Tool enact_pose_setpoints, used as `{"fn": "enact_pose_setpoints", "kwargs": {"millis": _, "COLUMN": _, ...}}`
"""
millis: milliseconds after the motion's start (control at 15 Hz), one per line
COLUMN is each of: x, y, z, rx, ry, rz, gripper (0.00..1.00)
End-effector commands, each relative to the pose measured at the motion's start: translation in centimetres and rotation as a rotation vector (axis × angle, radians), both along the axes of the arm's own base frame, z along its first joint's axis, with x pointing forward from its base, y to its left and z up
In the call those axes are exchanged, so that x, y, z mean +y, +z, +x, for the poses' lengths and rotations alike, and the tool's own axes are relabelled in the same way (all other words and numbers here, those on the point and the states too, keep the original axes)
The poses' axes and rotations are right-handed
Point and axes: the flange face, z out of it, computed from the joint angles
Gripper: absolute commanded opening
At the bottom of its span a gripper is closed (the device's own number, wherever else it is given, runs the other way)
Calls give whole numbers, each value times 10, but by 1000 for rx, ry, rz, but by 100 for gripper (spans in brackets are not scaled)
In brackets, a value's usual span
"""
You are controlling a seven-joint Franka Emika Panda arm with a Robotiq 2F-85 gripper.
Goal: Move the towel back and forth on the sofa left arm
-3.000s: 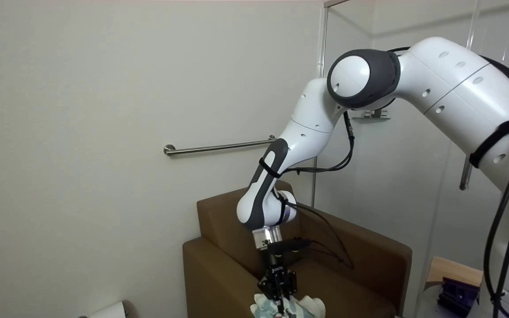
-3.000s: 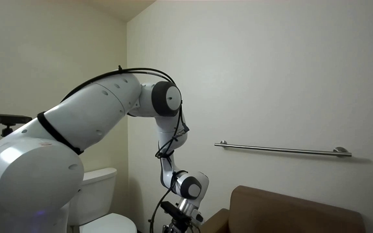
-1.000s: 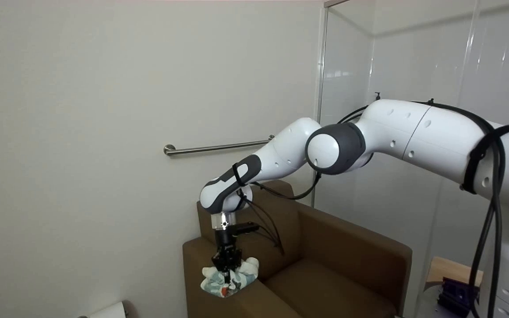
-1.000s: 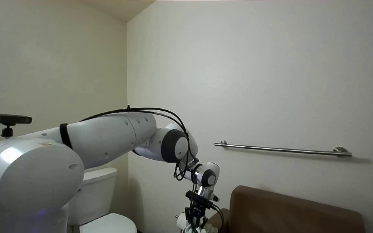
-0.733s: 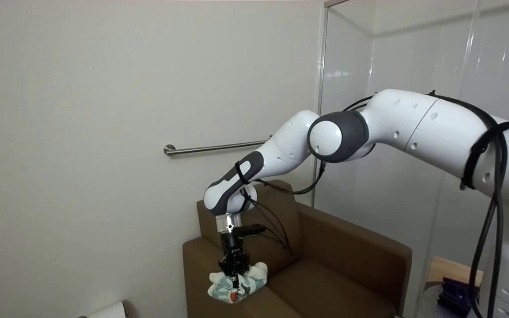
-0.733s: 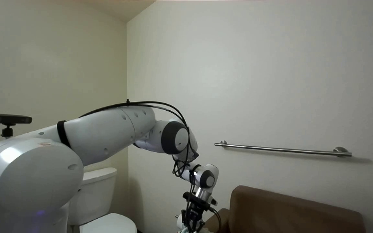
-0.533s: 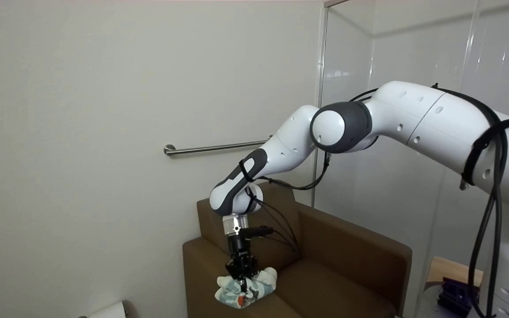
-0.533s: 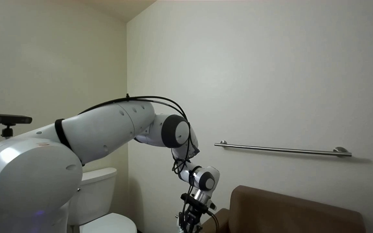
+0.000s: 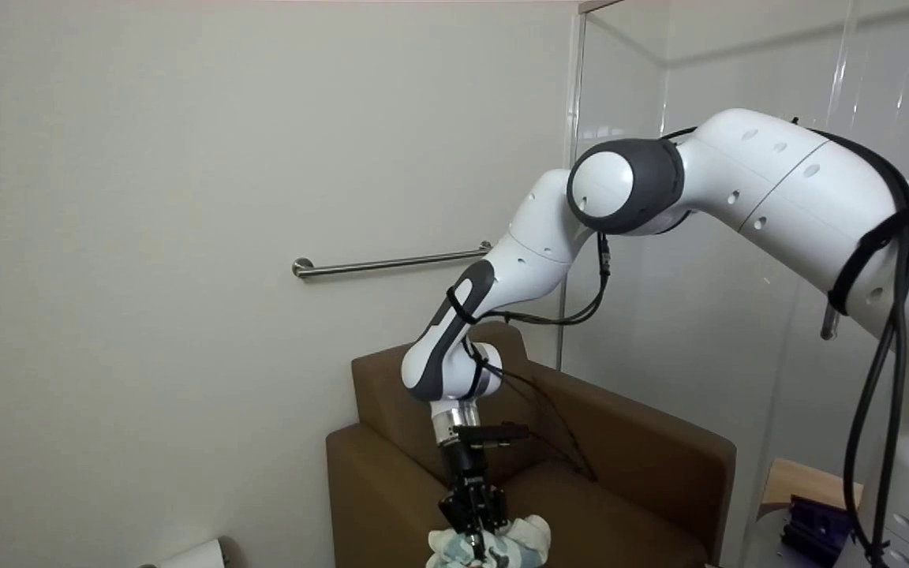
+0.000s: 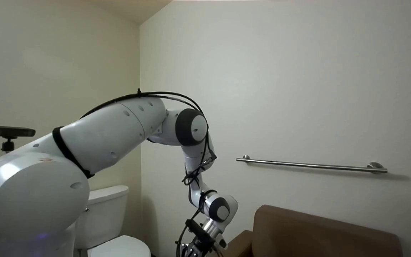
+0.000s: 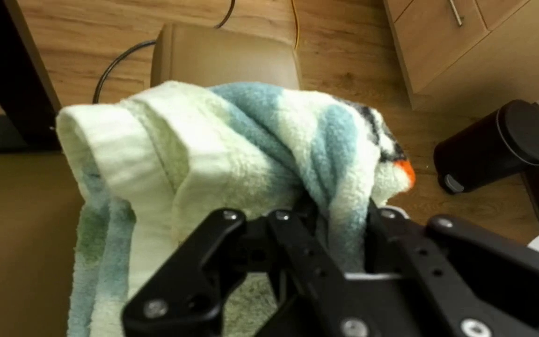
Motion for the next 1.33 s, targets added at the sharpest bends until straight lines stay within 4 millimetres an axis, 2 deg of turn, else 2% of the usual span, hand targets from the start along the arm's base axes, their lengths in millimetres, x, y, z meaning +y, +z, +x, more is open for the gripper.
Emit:
{"fn": "enact_pose_setpoints", "kwargs": {"millis": 0, "x": 1, "y": 13, "z": -59, "rx": 63, "ry": -62, "rz": -7, "gripper": 9}}
{"fn": "enact_pose_setpoints", "kwargs": {"millis": 67, "x": 1, "y": 13, "z": -73, "rx": 73, "ry": -68, "rz": -10, "gripper": 9}}
{"fn": "enact_pose_setpoints", "kwargs": {"millis": 200, "x": 0, "y": 10, "z": -85, "rx": 71, "ry": -69, "rz": -22, "gripper": 9}}
{"fn": "enact_pose_setpoints", "kwargs": {"millis": 333, "x": -3, "y": 10, "z": -83, "rx": 36, "ry": -50, "rz": -48, "gripper": 9}}
{"fn": "enact_pose_setpoints", "kwargs": {"millis": 600, "x": -6, "y": 6, "z": -39, "rx": -69, "ry": 0, "rz": -93, "gripper": 9}}
{"fn": "enact_pose_setpoints", "kwargs": {"millis": 1067, "x": -10, "y": 12, "z": 65, "rx": -242, "ry": 78, "rz": -122, "gripper": 9}}
{"fn": "enact_pose_setpoints", "kwargs": {"millis": 1267, "x": -8, "y": 15, "z": 101, "rx": -300, "ry": 86, "rz": -126, "gripper": 9}}
